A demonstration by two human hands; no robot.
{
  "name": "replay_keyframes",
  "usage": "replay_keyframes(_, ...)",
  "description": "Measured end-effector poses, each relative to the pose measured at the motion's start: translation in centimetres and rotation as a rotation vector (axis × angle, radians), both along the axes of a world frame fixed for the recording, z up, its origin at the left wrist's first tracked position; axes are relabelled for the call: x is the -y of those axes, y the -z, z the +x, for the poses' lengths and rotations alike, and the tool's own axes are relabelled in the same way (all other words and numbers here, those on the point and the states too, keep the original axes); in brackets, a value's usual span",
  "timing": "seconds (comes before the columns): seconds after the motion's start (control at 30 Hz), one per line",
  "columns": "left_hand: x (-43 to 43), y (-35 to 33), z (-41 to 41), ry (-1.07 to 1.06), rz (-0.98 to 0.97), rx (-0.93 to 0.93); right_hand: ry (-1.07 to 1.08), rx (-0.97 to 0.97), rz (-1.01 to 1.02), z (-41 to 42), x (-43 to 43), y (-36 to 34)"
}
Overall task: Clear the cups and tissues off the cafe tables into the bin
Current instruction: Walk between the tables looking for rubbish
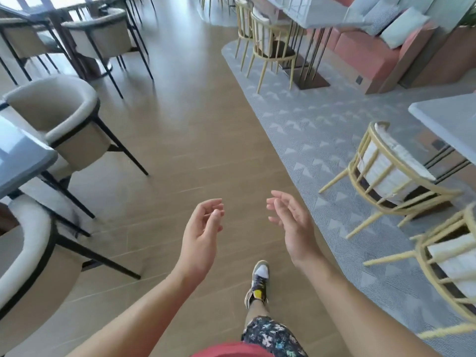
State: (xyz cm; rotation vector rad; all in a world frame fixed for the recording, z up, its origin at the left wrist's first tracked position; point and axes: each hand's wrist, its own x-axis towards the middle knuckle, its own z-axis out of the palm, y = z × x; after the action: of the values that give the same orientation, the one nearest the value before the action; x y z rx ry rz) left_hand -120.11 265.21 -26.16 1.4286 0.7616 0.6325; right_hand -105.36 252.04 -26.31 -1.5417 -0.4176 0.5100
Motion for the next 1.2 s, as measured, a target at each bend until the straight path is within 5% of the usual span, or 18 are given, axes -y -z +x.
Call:
replay_keyframes(0.67,-23.1,-1.4,39.4,-0.152,-0.023,0.031,-0.134,-0.023,0.02,40.4,-25.3,-1.6)
replay_keyframes(1.2,-56.4,-1.0,61.9,-0.128,-0.032,0.029,-0.108,-0.032,0.03,63.5,-59.0,-1.3)
